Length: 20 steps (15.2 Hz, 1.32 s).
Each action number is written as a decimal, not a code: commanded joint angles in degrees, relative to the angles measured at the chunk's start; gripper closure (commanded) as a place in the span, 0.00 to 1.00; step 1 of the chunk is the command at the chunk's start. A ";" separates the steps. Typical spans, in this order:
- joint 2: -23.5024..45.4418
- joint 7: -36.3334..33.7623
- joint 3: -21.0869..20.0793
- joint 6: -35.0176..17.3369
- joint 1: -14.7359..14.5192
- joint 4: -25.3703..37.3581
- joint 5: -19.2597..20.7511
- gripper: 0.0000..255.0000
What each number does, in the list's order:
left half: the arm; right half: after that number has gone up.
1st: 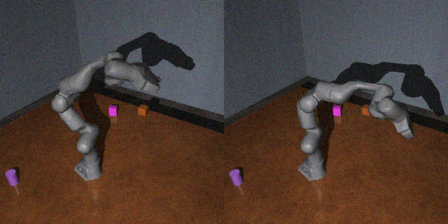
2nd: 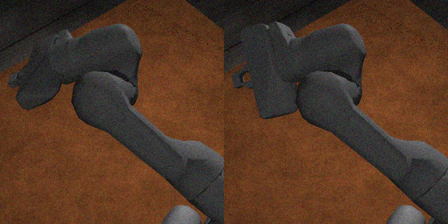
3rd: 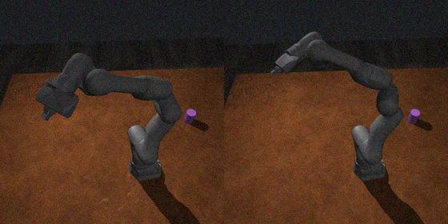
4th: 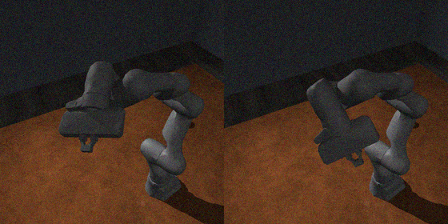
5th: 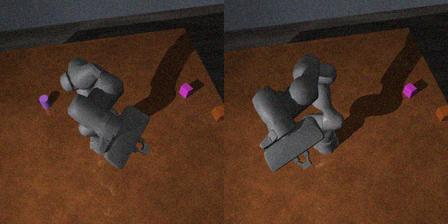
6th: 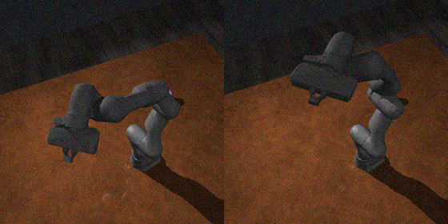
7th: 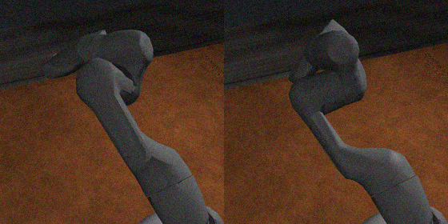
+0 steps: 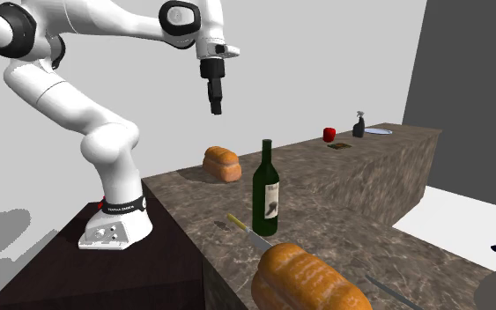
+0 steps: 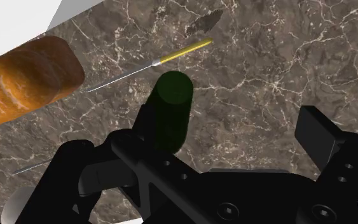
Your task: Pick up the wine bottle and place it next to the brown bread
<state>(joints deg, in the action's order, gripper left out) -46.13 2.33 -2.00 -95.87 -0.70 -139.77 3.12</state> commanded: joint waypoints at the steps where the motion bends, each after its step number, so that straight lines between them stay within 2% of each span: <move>1: 0.00 0.00 0.00 0.00 0.00 0.00 0.00 0.00; 8: 18.30 0.55 3.92 -5.12 2.29 9.37 -0.81 0.00; 16: 38.56 2.14 7.96 -6.43 4.20 23.69 -4.04 0.00; 20: 38.68 2.16 7.93 -9.52 4.19 20.72 -4.08 0.00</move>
<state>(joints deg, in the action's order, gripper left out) -7.69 4.57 5.97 -104.42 3.53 -118.31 -0.88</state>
